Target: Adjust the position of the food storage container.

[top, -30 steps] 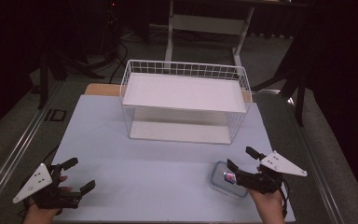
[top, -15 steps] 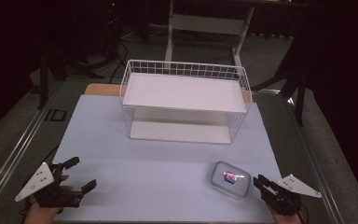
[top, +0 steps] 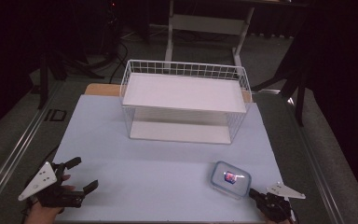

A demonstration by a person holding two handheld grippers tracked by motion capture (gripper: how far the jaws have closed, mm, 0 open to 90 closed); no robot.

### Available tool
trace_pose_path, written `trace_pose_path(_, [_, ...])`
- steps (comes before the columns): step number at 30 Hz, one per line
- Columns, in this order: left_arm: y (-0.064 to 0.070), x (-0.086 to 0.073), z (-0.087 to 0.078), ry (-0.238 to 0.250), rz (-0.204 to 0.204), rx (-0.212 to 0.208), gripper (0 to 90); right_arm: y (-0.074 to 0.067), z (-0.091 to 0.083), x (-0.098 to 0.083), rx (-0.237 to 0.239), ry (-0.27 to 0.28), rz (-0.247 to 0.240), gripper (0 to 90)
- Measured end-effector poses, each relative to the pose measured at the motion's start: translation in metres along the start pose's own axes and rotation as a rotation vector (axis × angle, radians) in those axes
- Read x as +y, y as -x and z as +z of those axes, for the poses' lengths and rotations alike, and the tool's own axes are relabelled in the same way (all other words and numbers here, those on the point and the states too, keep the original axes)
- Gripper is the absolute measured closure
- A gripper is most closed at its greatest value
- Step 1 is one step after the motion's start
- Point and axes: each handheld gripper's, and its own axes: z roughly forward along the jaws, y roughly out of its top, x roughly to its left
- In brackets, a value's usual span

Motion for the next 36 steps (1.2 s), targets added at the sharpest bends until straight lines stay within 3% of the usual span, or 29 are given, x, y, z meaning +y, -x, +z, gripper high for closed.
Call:
trace_pose_path(12, [0.001,0.0,-0.001,0.003,-0.001,-0.001,0.7,-0.001,0.026,0.029,0.041,-0.008,-0.043,90.0])
trace_pose_path(25, [0.001,-0.001,-0.001,-0.001,-0.001,-0.002,0.7,-0.021,0.067,0.061,0.128,-0.025,-0.107,90.0])
trace_pose_path(29, [0.002,-0.001,-0.002,-0.002,0.001,-0.002,0.7,-0.022,0.068,0.063,0.129,-0.03,-0.125,90.0])
trace_pose_path(36, [0.001,-0.001,-0.001,-0.002,-0.009,-0.003,0.7,-0.015,0.054,0.059,0.11,-0.039,-0.116,90.0])
